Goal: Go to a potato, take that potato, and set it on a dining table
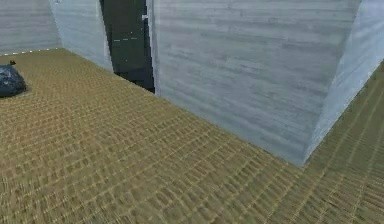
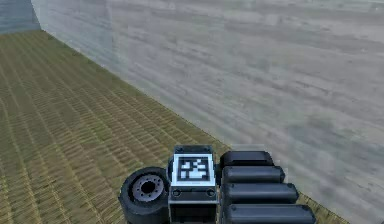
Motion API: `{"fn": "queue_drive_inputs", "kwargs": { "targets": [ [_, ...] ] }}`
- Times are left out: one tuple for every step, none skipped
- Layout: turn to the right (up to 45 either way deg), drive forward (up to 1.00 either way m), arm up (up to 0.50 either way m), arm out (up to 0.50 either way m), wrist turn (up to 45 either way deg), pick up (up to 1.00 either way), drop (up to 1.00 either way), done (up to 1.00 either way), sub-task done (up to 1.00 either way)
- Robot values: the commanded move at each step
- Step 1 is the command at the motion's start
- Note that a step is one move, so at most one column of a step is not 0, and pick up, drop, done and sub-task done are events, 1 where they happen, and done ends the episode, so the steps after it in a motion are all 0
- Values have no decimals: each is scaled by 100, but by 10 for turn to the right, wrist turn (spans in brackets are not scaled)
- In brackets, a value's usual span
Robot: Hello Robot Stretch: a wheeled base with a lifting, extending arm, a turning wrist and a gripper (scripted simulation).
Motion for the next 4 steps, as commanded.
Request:
{"fn": "queue_drive_inputs", "kwargs": {
  "targets": [
    [0,20,0,0,0,0,0,0,0],
    [-360,0,0,0,0,0,0,0,0],
    [0,100,0,0,0,0,0,0,0],
    [-150,0,0,0,0,0,0,0,0]
  ]
}}
